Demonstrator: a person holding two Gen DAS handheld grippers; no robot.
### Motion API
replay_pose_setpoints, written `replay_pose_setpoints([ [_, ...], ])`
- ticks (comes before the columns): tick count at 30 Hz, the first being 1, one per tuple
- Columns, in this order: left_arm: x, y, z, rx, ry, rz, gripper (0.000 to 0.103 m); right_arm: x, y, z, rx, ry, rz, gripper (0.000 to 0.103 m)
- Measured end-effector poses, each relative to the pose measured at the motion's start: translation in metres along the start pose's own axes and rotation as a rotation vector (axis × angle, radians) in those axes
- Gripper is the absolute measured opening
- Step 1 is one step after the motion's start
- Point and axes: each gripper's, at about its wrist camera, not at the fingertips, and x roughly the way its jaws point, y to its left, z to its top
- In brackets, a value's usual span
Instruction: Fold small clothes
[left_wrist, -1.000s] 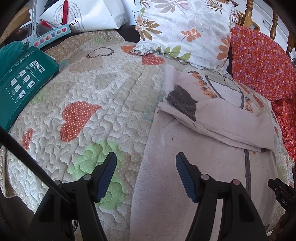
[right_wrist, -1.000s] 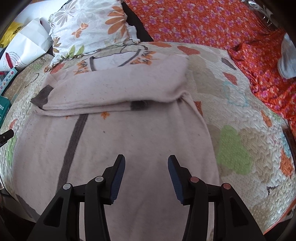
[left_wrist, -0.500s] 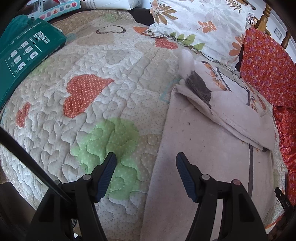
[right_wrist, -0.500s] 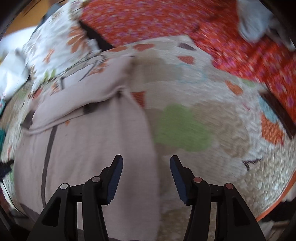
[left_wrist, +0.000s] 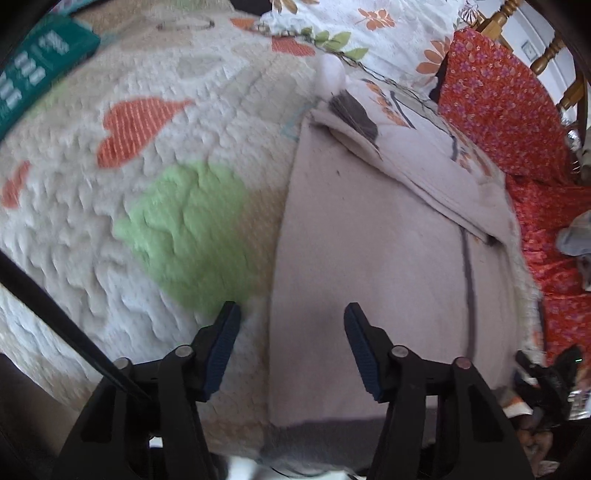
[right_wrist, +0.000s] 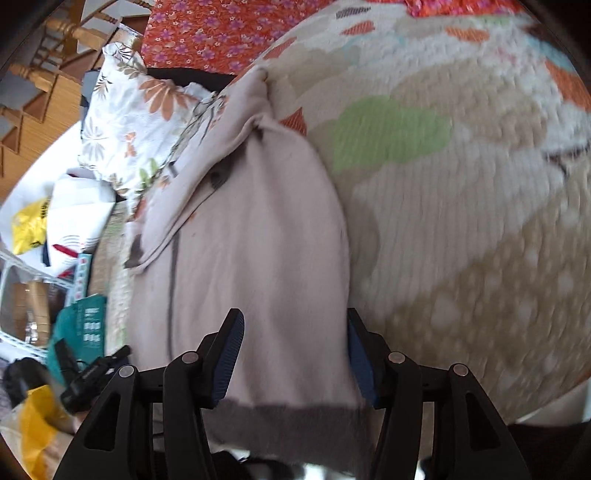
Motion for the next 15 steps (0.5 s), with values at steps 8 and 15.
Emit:
replay_pose_setpoints([
  [8,0.006,0.007,-0.050,-0.090,0.097,-0.162,0.052,0.002,-0.009,-0.037,0.044,0.073,0.095,0.060],
  [15,0.011,-0.006,-0.078,-0.061,0.134,-0.160,0.052,0.009,-0.003,-0.063,0.024,0.096,0.090,0.059],
])
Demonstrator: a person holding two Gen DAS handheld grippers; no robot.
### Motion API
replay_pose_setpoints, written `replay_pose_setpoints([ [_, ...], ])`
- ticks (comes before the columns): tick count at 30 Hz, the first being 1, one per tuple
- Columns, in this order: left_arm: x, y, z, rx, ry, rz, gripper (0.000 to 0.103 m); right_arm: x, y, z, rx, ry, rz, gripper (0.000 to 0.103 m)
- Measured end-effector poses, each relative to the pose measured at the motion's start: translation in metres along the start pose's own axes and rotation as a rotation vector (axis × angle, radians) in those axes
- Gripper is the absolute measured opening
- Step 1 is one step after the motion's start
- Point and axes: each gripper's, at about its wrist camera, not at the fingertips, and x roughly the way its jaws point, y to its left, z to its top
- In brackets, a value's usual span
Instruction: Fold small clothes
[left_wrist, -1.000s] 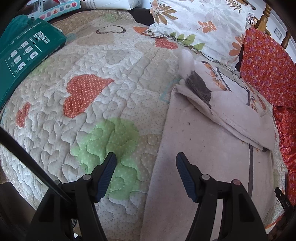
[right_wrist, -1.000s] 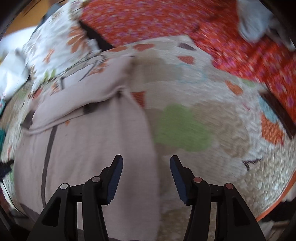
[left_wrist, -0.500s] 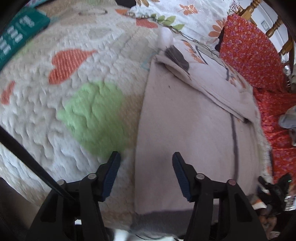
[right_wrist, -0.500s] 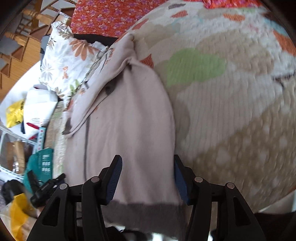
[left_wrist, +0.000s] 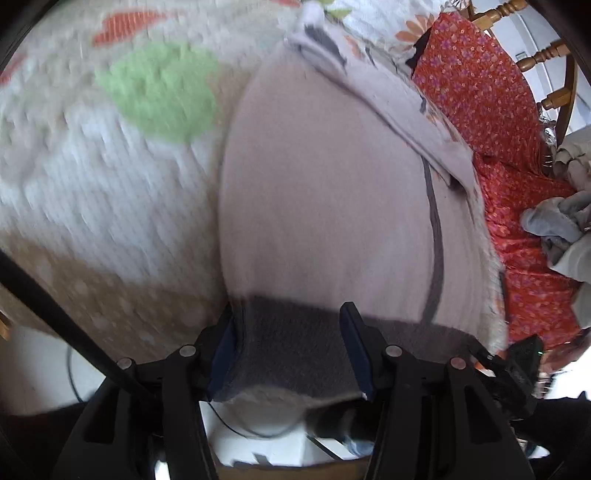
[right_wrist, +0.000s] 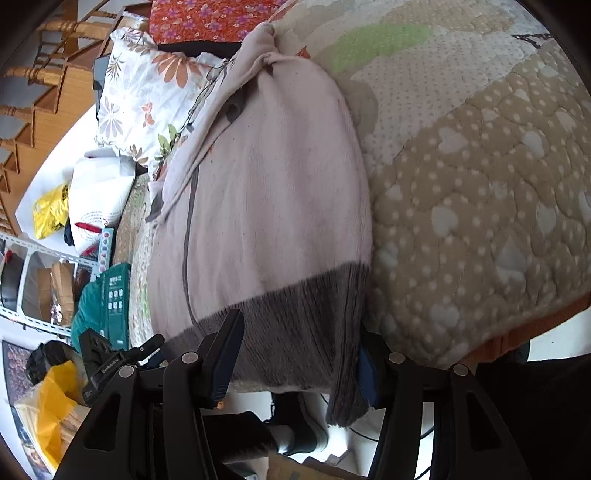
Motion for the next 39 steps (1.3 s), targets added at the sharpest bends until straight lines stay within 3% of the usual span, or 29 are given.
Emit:
replay_pose_setpoints([
  [3,0.011,0.001,-0.012,-0.007,0.049,0.007,0.052,0.002,0.005,-0.005,-0.030,-0.005,-0.030,0.058],
  [4,0.013,-0.003,-0.012,0.005,0.049,0.026,0.044,0.002,0.006,-0.006,-0.042,-0.010,-0.045,0.056],
  [6,0.010,-0.005,-0.013,0.022,0.029,0.089,0.023,0.003,0.009,-0.009,-0.070,-0.022,-0.118,0.028],
  [7,0.007,-0.003,-0.011,0.008,0.019,0.082,0.013,0.004,0.010,-0.009,-0.081,-0.024,-0.155,0.021],
  [9,-0.004,0.003,-0.012,-0.023,-0.009,0.043,0.009,0.004,0.011,-0.009,-0.076,-0.021,-0.153,0.011],
  [14,-0.047,0.002,-0.029,-0.015,-0.129,-0.028,0.008,-0.019,0.011,-0.019,-0.065,-0.011,-0.078,0.010],
  [19,-0.060,-0.002,-0.030,0.012,-0.166,-0.022,0.008,-0.036,0.029,-0.030,-0.140,-0.012,-0.056,0.010],
  [26,-0.070,-0.041,0.039,0.038,-0.255,0.032,0.008,-0.033,0.086,0.019,-0.259,-0.073,-0.027,0.010],
  [33,-0.052,-0.070,0.163,0.027,-0.344,0.081,0.007,-0.022,0.144,0.130,-0.311,-0.189,-0.048,0.010],
  [34,-0.044,-0.075,0.181,0.025,-0.353,0.097,0.003,-0.014,0.149,0.151,-0.299,-0.199,-0.049,0.010],
  [39,0.003,-0.082,0.262,0.035,-0.366,0.197,0.003,0.038,0.157,0.233,-0.252,-0.219,-0.119,0.010],
])
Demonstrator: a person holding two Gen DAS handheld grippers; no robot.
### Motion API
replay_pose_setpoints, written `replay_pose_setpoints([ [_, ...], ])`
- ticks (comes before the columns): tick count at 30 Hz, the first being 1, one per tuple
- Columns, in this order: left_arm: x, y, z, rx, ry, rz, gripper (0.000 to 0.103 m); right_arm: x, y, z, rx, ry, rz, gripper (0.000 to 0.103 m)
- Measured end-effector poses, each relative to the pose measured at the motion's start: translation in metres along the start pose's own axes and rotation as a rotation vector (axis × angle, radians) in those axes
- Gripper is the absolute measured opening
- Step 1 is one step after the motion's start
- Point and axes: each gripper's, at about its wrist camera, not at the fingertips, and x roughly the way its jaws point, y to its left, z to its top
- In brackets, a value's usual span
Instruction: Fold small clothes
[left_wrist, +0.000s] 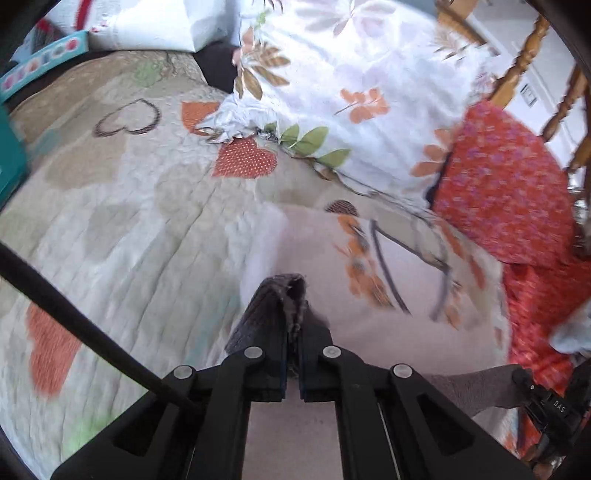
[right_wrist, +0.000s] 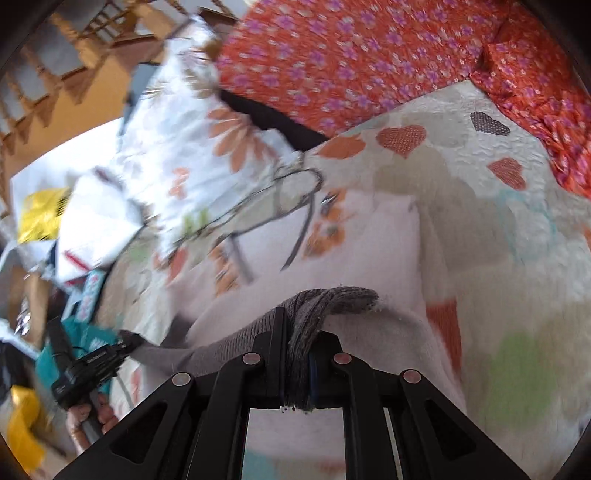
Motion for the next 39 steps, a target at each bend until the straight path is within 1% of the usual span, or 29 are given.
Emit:
replay_pose_setpoints([
  [2,0.031,-0.001,0.017,-0.019,0.031,0.015,0.003,0.037,-0.010,0.024,0.026,0.018,-0.039,0.010],
  [3,0.043,0.001,0.022,-0.021,0.048,0.002,0.004,0.052,-0.015,0.033,0.038,0.025,-0.054,0.010],
  [4,0.055,0.001,0.027,-0.025,0.060,0.012,0.004,0.064,-0.021,0.040,0.054,0.033,-0.059,0.010],
  [5,0.061,0.000,0.030,-0.025,0.064,0.019,0.004,0.080,-0.029,0.049,0.082,0.045,-0.053,0.010],
  [7,0.074,0.000,0.038,-0.034,0.066,0.020,0.005,0.097,-0.042,0.059,0.125,0.057,-0.041,0.012],
  [8,0.078,0.002,0.042,-0.064,0.071,0.030,0.006,0.104,-0.050,0.064,0.154,0.054,-0.037,0.012],
  [9,0.080,0.005,0.048,-0.090,0.061,0.020,0.008,0.110,-0.059,0.069,0.190,0.051,-0.031,0.013],
  [10,0.081,0.007,0.052,-0.105,0.048,0.019,0.014,0.115,-0.064,0.071,0.211,0.056,-0.025,0.013],
  [11,0.079,0.010,0.057,-0.127,0.025,0.023,0.021,0.119,-0.067,0.073,0.224,0.063,-0.028,0.013],
  [13,0.077,0.013,0.063,-0.150,0.016,0.026,0.030,0.123,-0.065,0.078,0.185,0.056,-0.079,0.013],
  [14,0.074,0.014,0.064,-0.164,0.017,0.015,0.033,0.122,-0.061,0.079,0.152,0.048,-0.101,0.017],
  [15,0.071,0.015,0.063,-0.171,0.022,0.001,0.033,0.119,-0.055,0.081,0.111,0.036,-0.128,0.027],
  [16,0.067,0.014,0.062,-0.168,0.027,-0.006,0.034,0.114,-0.049,0.082,0.068,0.018,-0.162,0.033],
  [18,0.051,0.013,0.057,-0.151,0.020,-0.018,0.037,0.104,-0.041,0.085,0.002,-0.021,-0.223,0.058],
  [19,0.044,0.013,0.053,-0.144,0.013,-0.019,0.041,0.095,-0.038,0.085,-0.029,-0.046,-0.259,0.061],
  [20,0.035,0.012,0.049,-0.132,0.001,-0.015,0.045,0.089,-0.037,0.085,-0.049,-0.061,-0.277,0.061],
  [22,0.015,0.014,0.035,-0.103,-0.019,0.008,0.048,0.074,-0.036,0.079,-0.084,-0.069,-0.299,0.061],
  [23,0.008,0.015,0.028,-0.093,-0.021,0.021,0.048,0.067,-0.036,0.073,-0.100,-0.066,-0.310,0.061],
  [26,-0.010,0.024,0.005,-0.091,-0.007,0.031,0.048,0.049,-0.038,0.046,-0.152,-0.036,-0.329,0.063],
  [29,-0.027,0.035,-0.021,-0.119,-0.001,0.026,0.049,0.039,-0.042,0.013,-0.170,0.025,-0.311,0.063],
  [31,-0.036,0.041,-0.042,-0.107,0.000,0.064,0.049,0.038,-0.046,-0.009,-0.170,0.074,-0.346,0.063],
  [32,-0.039,0.043,-0.051,-0.092,-0.003,0.094,0.049,0.038,-0.048,-0.017,-0.163,0.087,-0.351,0.063],
  [33,-0.041,0.044,-0.062,-0.068,-0.004,0.124,0.049,0.038,-0.052,-0.026,-0.152,0.109,-0.344,0.059],
  [34,-0.041,0.045,-0.069,-0.043,-0.003,0.141,0.049,0.039,-0.055,-0.031,-0.141,0.131,-0.328,0.047],
  [35,-0.041,0.046,-0.076,-0.018,0.002,0.154,0.049,0.040,-0.058,-0.034,-0.129,0.153,-0.303,0.015],
  [36,-0.041,0.046,-0.082,0.008,0.012,0.169,0.049,0.039,-0.062,-0.037,-0.110,0.173,-0.284,0.014],
  [38,-0.041,0.047,-0.089,0.047,0.027,0.180,0.049,0.031,-0.067,-0.040,-0.085,0.175,-0.282,0.009],
  [39,-0.043,0.047,-0.092,0.071,0.026,0.184,0.049,0.027,-0.071,-0.042,-0.073,0.179,-0.288,0.008],
])
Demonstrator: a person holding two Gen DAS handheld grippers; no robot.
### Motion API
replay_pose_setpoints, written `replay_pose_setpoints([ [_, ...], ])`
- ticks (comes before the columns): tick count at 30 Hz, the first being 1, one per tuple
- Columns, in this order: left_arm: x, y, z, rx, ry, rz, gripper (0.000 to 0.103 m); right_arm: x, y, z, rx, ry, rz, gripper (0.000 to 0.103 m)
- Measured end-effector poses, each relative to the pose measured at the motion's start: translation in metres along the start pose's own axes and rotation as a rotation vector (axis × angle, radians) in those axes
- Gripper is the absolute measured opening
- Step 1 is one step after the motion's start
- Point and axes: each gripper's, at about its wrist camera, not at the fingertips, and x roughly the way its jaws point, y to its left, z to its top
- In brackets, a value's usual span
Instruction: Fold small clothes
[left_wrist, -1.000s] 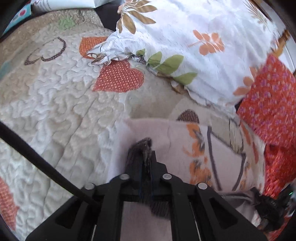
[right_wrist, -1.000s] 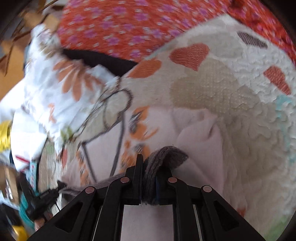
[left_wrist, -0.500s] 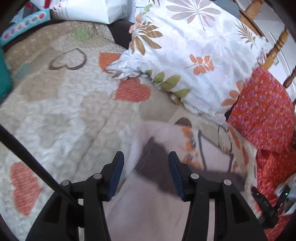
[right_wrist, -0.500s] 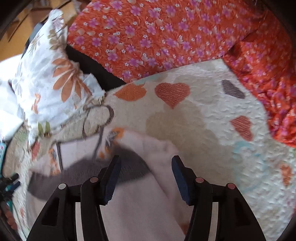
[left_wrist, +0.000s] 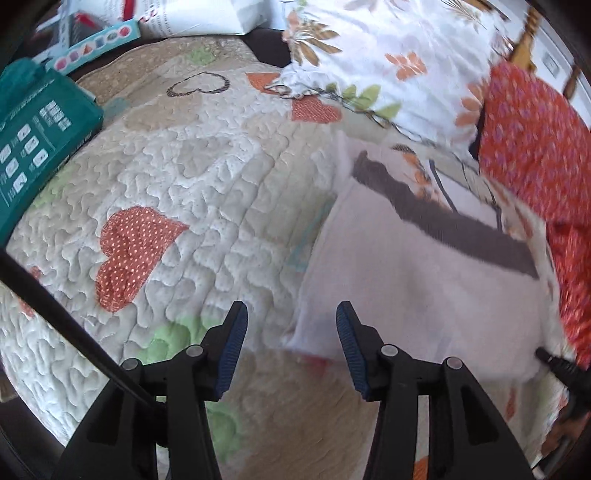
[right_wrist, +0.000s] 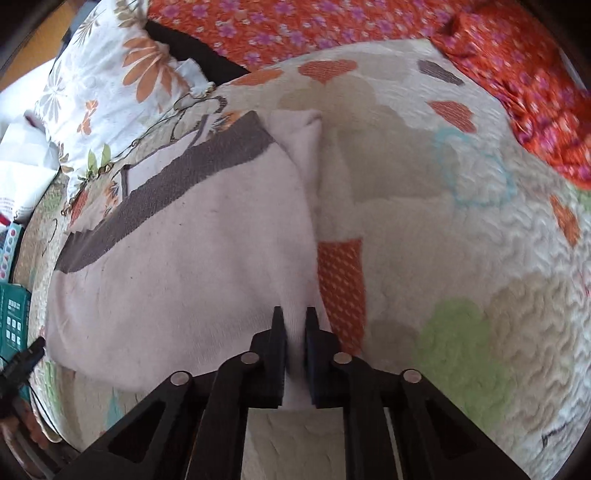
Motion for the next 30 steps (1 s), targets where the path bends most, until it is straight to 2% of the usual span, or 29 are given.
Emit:
replay_pose_setpoints([
  [4,-0.009,0.003,-0.002,0.021,-0.042,0.013,0.049,-0.007,-0.021,-0.013,0.062,0.022,-0.009,0.009],
  [6,-0.012,0.006,-0.001,0.004,-0.052,0.002,0.049,-0.012,-0.024,-0.016,0.068,0.022,-0.036,0.025],
  [8,-0.014,0.008,0.001,-0.015,-0.051,-0.011,0.049,-0.022,-0.019,-0.018,0.043,0.002,-0.074,0.028],
  [10,-0.015,0.011,0.003,-0.040,-0.051,-0.028,0.050,-0.043,-0.008,-0.018,0.013,-0.068,-0.123,0.029],
  [11,-0.015,0.013,0.004,-0.051,-0.051,-0.036,0.051,-0.057,0.002,-0.017,-0.007,-0.127,-0.149,0.033],
  [13,-0.016,0.016,0.005,-0.080,-0.048,-0.056,0.052,-0.080,0.024,-0.013,-0.041,-0.238,-0.159,0.036],
  [14,-0.016,0.016,0.006,-0.090,-0.045,-0.066,0.053,-0.085,0.036,-0.009,-0.059,-0.278,-0.151,0.045],
  [15,-0.015,0.017,0.006,-0.098,-0.041,-0.075,0.053,-0.088,0.049,-0.007,-0.083,-0.314,-0.129,0.059],
  [16,-0.014,0.016,0.006,-0.101,-0.036,-0.080,0.053,-0.086,0.063,-0.004,-0.108,-0.328,-0.093,0.063],
  [17,-0.013,0.015,0.007,-0.101,-0.031,-0.084,0.053,-0.080,0.076,-0.002,-0.132,-0.312,-0.057,0.064],
  [19,-0.011,0.014,0.009,-0.100,-0.030,-0.082,0.053,-0.053,0.105,0.002,-0.182,-0.215,-0.012,0.063],
  [20,-0.009,0.014,0.011,-0.099,-0.028,-0.076,0.053,-0.040,0.118,0.002,-0.210,-0.188,-0.009,0.056],
  [21,-0.007,0.014,0.012,-0.098,-0.023,-0.073,0.053,-0.031,0.127,0.001,-0.234,-0.179,-0.015,0.049],
  [23,-0.004,0.016,0.018,-0.106,-0.014,-0.068,0.053,-0.009,0.146,-0.003,-0.296,-0.158,-0.025,0.046],
  [27,-0.006,0.025,0.031,-0.121,-0.038,-0.053,0.053,0.038,0.166,0.000,-0.376,-0.048,-0.081,0.045],
  [29,-0.007,0.031,0.036,-0.135,-0.041,-0.042,0.053,0.032,0.173,0.002,-0.390,-0.085,-0.110,0.044],
  [30,-0.008,0.037,0.040,-0.157,-0.043,-0.044,0.053,0.024,0.179,0.005,-0.392,-0.119,-0.097,0.044],
])
